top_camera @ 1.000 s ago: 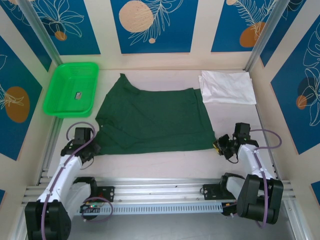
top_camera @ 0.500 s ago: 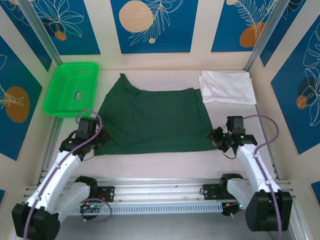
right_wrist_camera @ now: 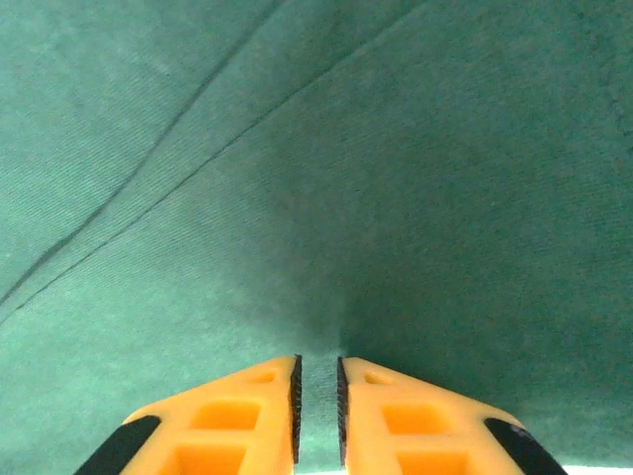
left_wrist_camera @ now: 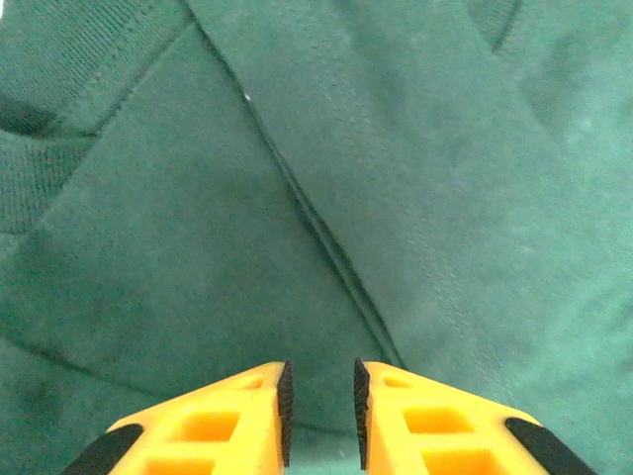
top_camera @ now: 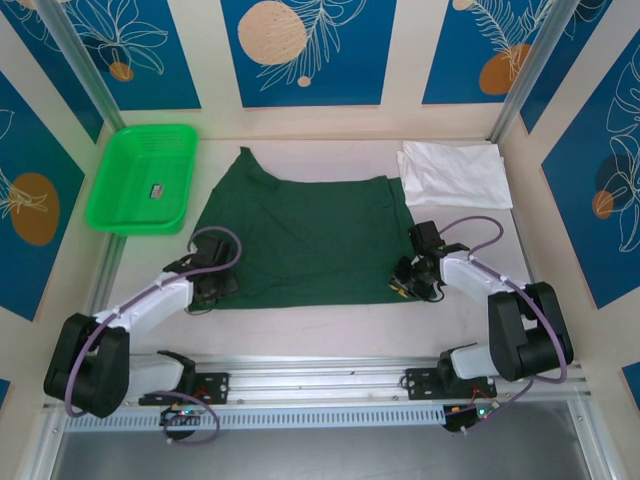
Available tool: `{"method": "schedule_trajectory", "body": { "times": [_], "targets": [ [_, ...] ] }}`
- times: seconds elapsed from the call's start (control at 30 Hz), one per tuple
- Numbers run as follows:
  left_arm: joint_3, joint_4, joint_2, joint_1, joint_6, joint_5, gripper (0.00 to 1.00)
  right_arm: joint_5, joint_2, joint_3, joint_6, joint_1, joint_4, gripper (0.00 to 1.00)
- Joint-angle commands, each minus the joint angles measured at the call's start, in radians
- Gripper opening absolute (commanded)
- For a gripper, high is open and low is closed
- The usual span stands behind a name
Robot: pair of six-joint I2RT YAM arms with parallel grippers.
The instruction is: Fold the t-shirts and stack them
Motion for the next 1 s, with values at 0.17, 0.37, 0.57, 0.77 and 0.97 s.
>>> {"method": "schedule_trajectory", "body": {
  "times": [0.17,0.37,0.57,0.77,0.97],
  "targets": [
    [-0.015,-0.12,0.032,0.011,-0.088,-0.129,0.26,0.071,-0.008,-0.019,0.069,0.118,-0.05,0.23],
    [-0.062,-0.175,-0.068,0.012,-0.122,-0.127,0.25,0.067,-0.117,-0.099,0.131,0.188,-0.082,0.25],
    [-0.098,-0.227,-0.154,0.015,-0.132,-0.147,0.26,0.041,-0.203,-0.165,0.16,0.212,-0.094,0.25],
    [-0.107,-0.241,-0.256,0.032,-0.123,-0.135,0.32,0.011,-0.343,-0.151,0.1,0.287,0.007,0.38],
    [-0.15,-0.146,-0.269,0.158,-0.059,0.022,0.29,0.05,-0.302,-0.047,0.012,0.552,0.3,0.76]
  ]
}}
